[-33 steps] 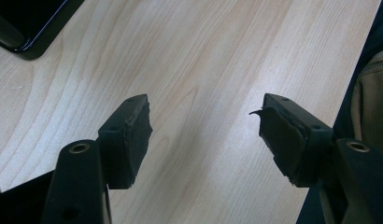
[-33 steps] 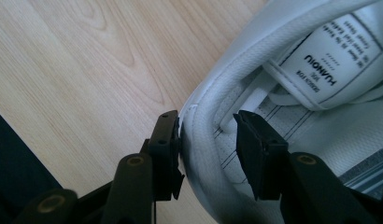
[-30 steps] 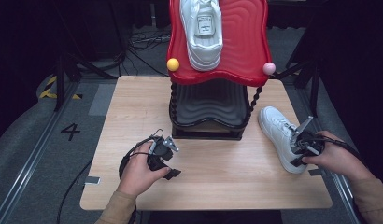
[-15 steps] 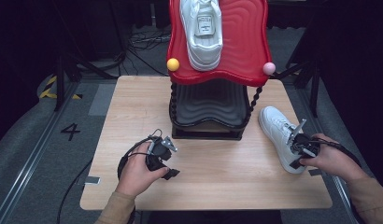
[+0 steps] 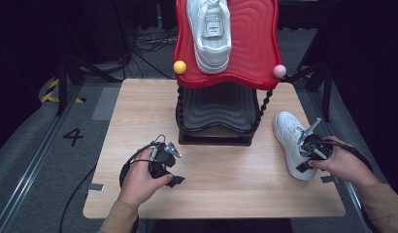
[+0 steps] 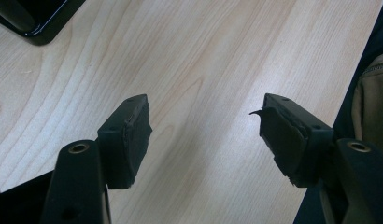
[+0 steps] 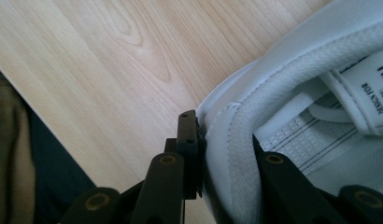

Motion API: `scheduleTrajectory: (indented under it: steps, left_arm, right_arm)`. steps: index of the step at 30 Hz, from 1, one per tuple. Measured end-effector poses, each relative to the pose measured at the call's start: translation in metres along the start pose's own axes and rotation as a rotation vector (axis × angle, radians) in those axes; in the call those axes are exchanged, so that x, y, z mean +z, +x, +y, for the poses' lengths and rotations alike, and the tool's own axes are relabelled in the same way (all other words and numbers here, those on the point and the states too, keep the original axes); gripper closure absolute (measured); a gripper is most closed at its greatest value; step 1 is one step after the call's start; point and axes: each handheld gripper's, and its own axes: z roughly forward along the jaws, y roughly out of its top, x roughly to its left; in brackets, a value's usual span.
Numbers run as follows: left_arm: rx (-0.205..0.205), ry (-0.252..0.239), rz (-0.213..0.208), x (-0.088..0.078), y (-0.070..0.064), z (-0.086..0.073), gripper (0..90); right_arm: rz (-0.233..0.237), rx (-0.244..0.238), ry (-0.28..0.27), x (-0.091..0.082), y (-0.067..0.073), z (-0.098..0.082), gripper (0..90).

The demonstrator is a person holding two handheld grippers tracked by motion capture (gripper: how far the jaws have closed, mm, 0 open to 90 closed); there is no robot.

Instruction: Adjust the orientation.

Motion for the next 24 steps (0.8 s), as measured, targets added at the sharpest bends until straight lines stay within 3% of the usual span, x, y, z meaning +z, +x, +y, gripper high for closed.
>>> scheduleTrajectory:
  steps: [10,24]
  left_arm:
    - [-0.023,-0.013,0.009,-0.005,0.001,-0.009,34.2]
    - [-0.042,-0.018,0.013,-0.008,0.003,-0.015,33.9]
  right_arm:
    - [0.000,0.009,-0.011,-0.030,0.004,0.006,78.7]
    - [-0.082,-0.022,-0.069,-0.108,0.022,0.022,78.6]
